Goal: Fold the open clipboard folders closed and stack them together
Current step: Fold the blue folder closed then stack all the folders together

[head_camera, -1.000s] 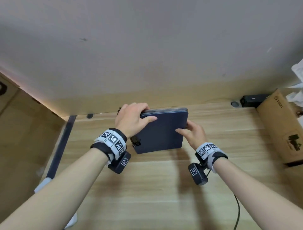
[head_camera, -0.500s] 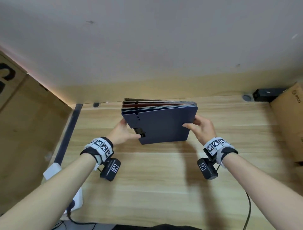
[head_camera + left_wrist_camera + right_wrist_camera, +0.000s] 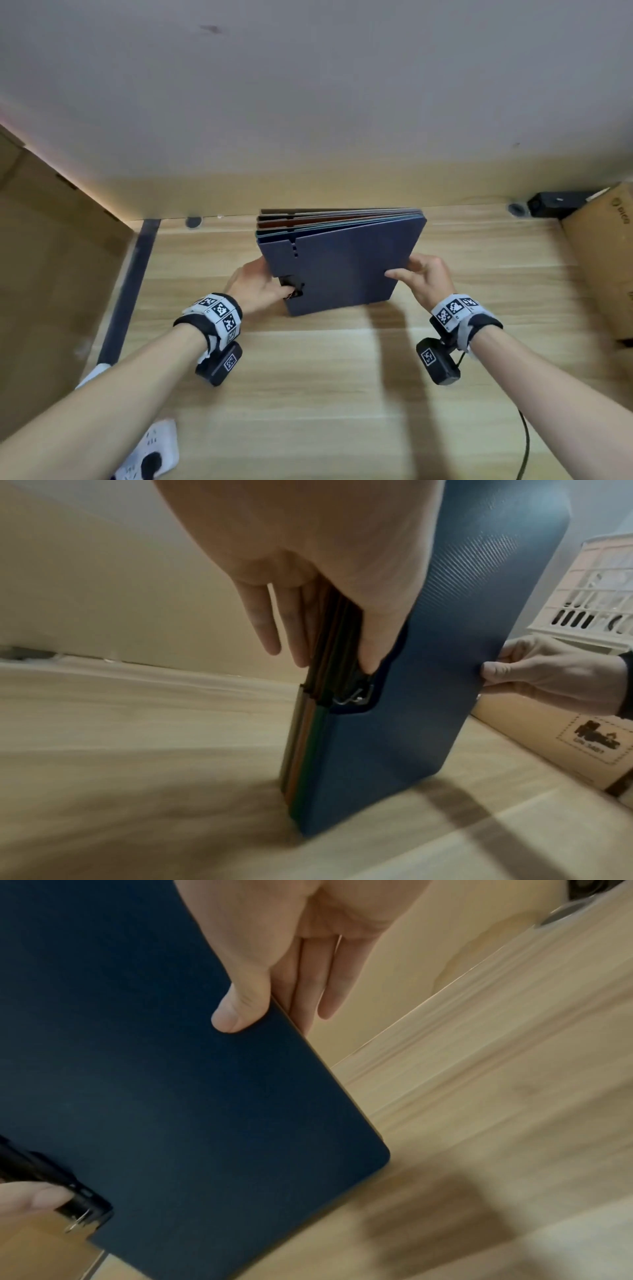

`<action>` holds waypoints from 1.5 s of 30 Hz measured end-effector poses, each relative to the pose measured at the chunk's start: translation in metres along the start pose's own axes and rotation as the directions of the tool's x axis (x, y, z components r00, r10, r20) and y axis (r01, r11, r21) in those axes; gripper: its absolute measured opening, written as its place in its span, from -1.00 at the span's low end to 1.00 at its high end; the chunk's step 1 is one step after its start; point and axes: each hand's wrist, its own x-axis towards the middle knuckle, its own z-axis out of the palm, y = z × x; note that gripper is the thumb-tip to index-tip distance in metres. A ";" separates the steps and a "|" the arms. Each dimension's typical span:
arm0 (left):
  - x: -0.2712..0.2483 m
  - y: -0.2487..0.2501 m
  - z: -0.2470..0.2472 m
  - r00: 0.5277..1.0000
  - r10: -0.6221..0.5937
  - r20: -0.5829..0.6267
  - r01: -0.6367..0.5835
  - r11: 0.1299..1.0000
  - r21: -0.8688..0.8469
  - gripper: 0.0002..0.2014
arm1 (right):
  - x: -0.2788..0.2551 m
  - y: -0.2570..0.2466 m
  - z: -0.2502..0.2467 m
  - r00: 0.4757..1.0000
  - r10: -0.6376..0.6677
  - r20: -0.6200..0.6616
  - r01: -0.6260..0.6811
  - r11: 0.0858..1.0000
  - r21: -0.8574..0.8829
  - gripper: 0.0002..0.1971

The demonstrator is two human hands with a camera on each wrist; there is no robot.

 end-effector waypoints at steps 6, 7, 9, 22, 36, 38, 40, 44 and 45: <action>-0.005 -0.070 -0.065 0.997 -0.028 0.068 0.034 0.995 -0.092 -0.51 | 0.042 -0.030 0.078 0.991 0.059 0.123 -0.063 0.998 0.029 -0.67; -0.005 -0.090 -0.076 0.996 -0.040 0.076 0.049 0.991 -0.127 -0.49 | 0.052 -0.035 0.098 0.986 0.076 0.148 -0.080 0.997 0.021 -0.65; -0.006 -0.114 -0.089 0.992 -0.071 0.100 0.094 0.966 -0.241 -0.52 | 0.063 -0.042 0.126 0.979 0.093 0.182 -0.102 0.994 0.039 -0.63; 0.021 -0.289 -0.099 0.900 -0.422 0.109 0.400 0.697 -0.595 -0.29 | 0.141 -0.047 0.325 0.932 0.291 0.216 -0.211 0.920 -0.330 -0.65; 0.047 -0.344 -0.077 0.801 -0.582 0.140 0.453 0.436 -0.777 -0.37 | 0.153 -0.058 0.390 0.870 0.440 0.220 -0.262 0.793 -0.551 -0.48; 0.046 -0.347 -0.074 0.797 -0.591 0.124 0.446 0.436 -0.782 -0.41 | 0.153 -0.060 0.391 0.862 0.459 0.215 -0.271 0.777 -0.569 -0.49; 0.045 -0.348 -0.071 0.796 -0.598 0.090 0.429 0.454 -0.781 -0.53 | 0.151 -0.062 0.392 0.860 0.472 0.195 -0.285 0.761 -0.583 -0.51; 0.043 -0.347 -0.068 0.757 -0.654 -0.005 0.408 0.478 -0.778 -0.59 | 0.146 -0.065 0.396 0.886 0.444 0.137 -0.264 0.723 -0.638 -0.47; 0.044 -0.348 -0.066 0.748 -0.663 -0.025 0.398 0.479 -0.783 -0.60 | 0.144 -0.066 0.396 0.891 0.436 0.128 -0.259 0.719 -0.645 -0.47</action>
